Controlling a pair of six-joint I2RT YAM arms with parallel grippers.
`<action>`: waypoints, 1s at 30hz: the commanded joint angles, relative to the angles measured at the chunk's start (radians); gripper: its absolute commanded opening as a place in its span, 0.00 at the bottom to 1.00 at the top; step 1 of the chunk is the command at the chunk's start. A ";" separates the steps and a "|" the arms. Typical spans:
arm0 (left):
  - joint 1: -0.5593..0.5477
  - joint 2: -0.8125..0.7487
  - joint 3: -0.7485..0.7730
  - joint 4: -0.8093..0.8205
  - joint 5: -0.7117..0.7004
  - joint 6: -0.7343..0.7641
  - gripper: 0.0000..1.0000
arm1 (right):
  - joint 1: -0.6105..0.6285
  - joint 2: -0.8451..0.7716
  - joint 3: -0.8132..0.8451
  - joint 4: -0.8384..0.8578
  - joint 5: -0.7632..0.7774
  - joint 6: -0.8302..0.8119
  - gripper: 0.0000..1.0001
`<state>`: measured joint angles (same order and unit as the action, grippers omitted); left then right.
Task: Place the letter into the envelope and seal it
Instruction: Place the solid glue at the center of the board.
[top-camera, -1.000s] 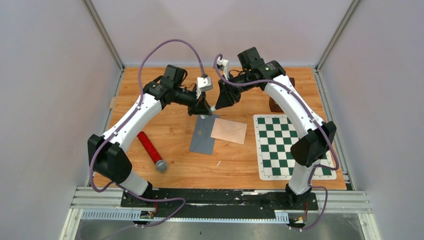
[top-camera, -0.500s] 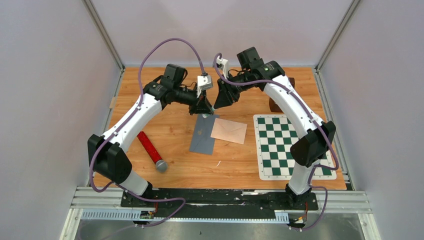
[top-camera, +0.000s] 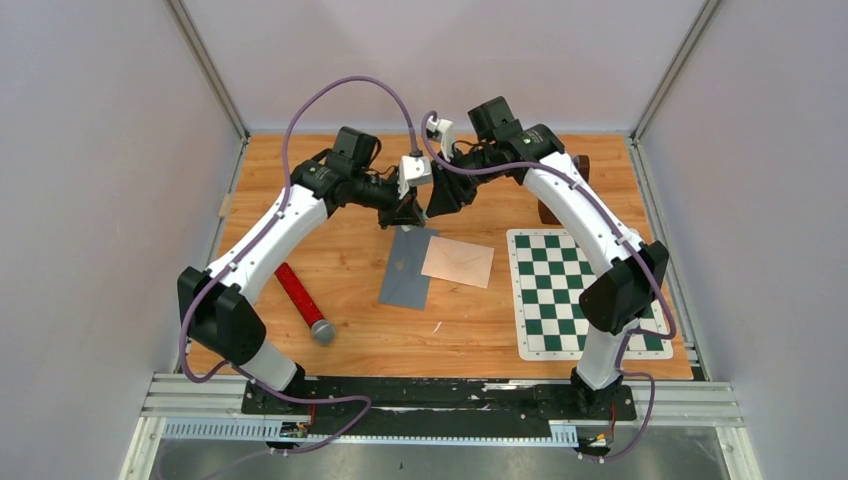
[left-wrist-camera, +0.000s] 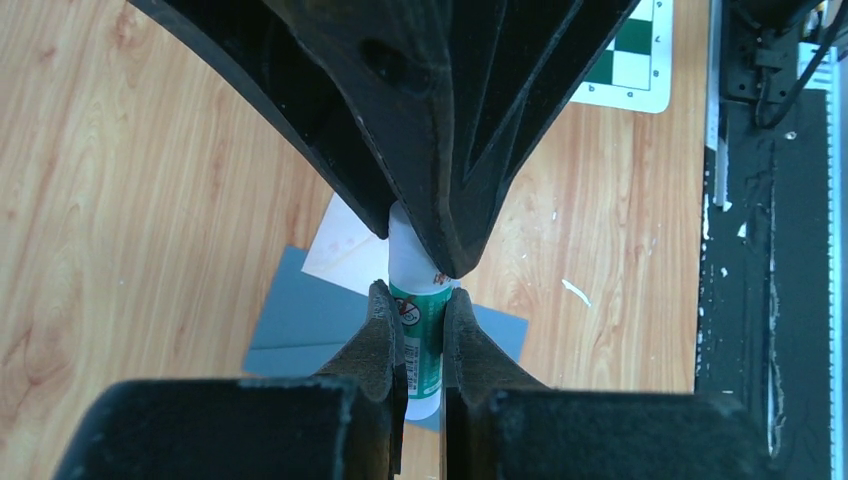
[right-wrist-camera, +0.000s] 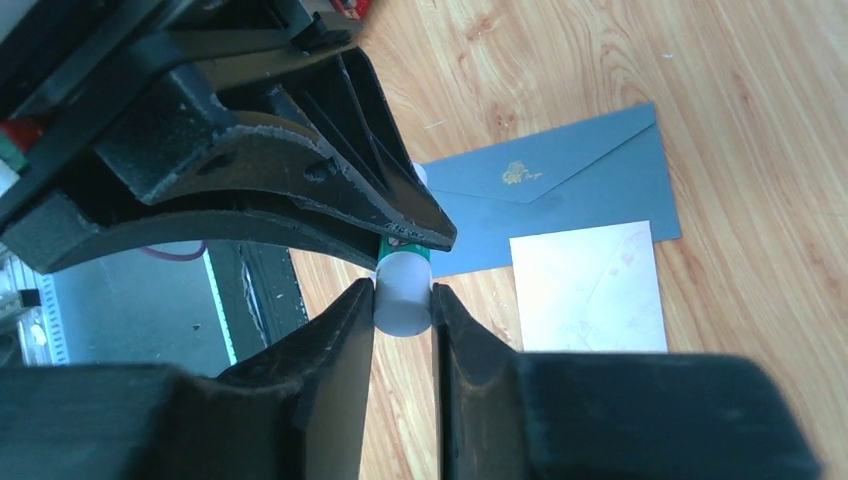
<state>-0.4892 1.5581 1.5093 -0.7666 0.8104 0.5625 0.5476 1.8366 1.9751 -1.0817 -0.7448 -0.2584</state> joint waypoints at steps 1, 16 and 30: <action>-0.012 -0.056 -0.007 0.108 -0.029 -0.016 0.00 | 0.015 -0.037 -0.037 0.017 0.077 0.034 0.36; 0.139 -0.148 -0.337 0.211 -0.384 -0.586 0.00 | -0.210 -0.213 -0.161 0.092 0.026 0.057 0.66; 0.231 -0.028 -0.502 0.238 -0.765 -0.866 0.02 | -0.235 -0.231 -0.198 0.156 0.164 0.078 0.68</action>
<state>-0.2573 1.5230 1.0225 -0.5571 0.1596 -0.2283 0.3172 1.6325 1.7908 -0.9668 -0.5800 -0.2054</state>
